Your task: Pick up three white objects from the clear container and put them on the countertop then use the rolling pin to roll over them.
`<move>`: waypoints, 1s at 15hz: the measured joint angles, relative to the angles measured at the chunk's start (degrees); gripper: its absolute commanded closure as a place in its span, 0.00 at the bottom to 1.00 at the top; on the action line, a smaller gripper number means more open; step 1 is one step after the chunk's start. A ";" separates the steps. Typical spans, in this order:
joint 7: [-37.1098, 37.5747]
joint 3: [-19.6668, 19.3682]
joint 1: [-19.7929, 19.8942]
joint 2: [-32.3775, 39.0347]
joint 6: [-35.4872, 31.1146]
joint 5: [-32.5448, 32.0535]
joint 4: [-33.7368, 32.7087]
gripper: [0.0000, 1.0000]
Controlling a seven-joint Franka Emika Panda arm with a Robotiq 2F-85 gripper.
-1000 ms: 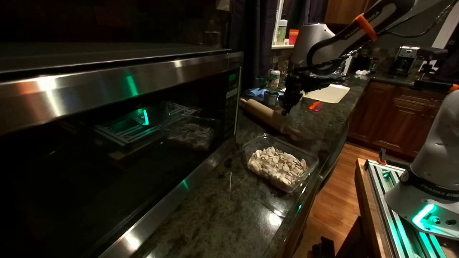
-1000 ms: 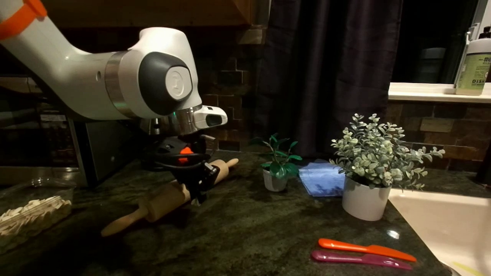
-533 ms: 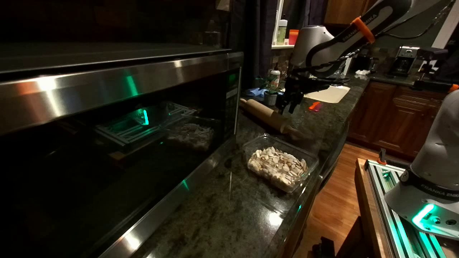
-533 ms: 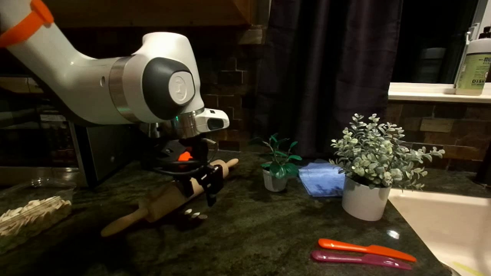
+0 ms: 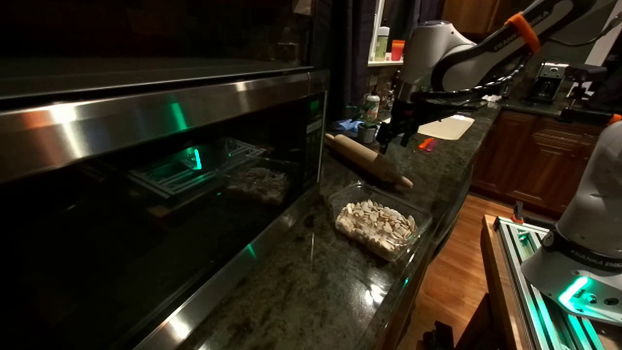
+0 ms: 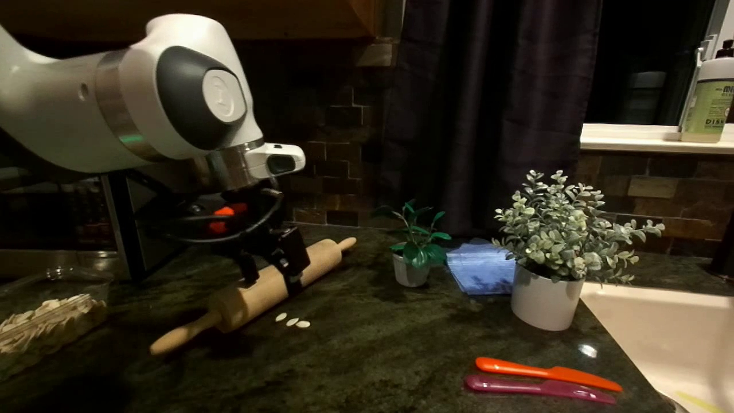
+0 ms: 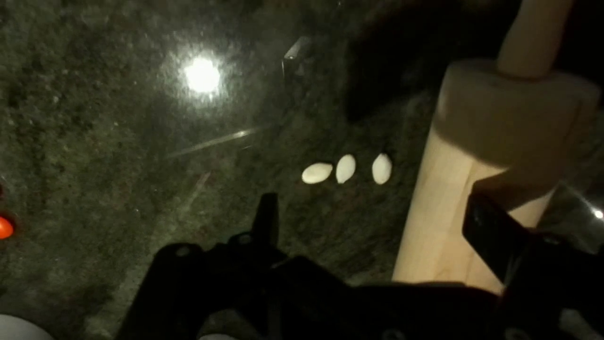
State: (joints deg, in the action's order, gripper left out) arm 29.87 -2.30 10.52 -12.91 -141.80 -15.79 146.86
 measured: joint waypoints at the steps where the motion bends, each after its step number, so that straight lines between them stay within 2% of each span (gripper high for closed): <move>1: 0.00 0.78 -0.62 -1.64 1.77 0.84 1.02 0.00; 7: 1.65 5.58 -3.58 -10.70 10.45 8.15 5.94 0.00; 11: 1.75 7.00 -4.94 -12.28 10.06 11.79 8.54 0.00; 15: 1.78 7.32 -5.16 -12.08 5.30 13.69 10.91 0.01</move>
State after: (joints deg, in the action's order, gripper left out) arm 31.65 5.02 5.36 -25.00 -136.50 -2.10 157.77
